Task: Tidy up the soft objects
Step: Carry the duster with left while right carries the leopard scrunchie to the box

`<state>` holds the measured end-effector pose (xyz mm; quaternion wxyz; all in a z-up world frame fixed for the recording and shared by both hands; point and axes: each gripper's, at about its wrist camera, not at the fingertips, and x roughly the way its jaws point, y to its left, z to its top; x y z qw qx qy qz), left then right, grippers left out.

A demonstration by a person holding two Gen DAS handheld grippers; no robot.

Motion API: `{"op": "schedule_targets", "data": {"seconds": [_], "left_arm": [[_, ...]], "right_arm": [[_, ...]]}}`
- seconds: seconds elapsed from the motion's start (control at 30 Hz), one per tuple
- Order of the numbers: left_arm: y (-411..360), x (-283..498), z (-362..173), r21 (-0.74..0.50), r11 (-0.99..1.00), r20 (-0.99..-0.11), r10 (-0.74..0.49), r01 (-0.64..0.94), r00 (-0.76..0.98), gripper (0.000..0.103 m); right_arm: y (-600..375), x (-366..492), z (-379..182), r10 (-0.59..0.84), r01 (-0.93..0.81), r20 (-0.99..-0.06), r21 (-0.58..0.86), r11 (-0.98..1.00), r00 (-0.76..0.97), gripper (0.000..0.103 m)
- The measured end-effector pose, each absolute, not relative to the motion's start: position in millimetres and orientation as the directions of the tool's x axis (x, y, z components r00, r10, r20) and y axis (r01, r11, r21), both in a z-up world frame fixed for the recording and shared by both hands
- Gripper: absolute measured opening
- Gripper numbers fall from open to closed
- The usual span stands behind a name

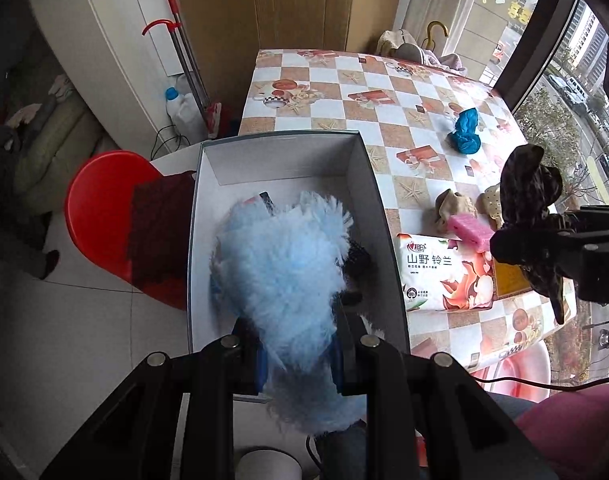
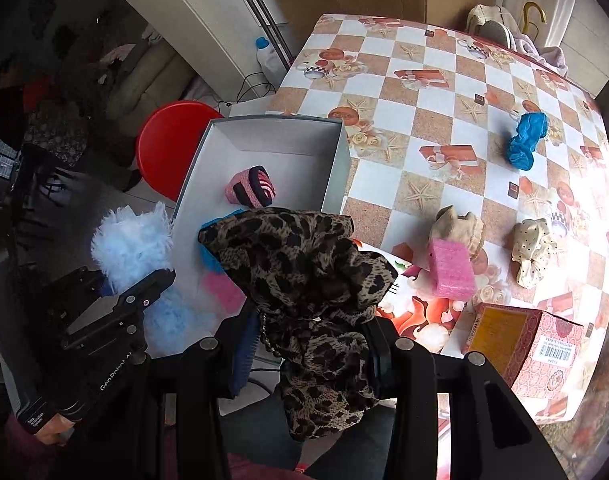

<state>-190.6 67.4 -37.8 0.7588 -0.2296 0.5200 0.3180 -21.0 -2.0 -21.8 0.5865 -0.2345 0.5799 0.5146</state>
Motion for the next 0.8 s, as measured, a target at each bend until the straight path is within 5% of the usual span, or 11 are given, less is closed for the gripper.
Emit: {"op": "schedule_targets", "data": {"seconds": [0.8], "left_arm": [[79, -223, -48, 0.09, 0.704, -0.941, 0.291, -0.705, 0.171, 0.026]], "right_arm": [[20, -61, -39, 0.353, -0.853, -0.889, 0.409, 0.325, -0.292, 0.046]]}}
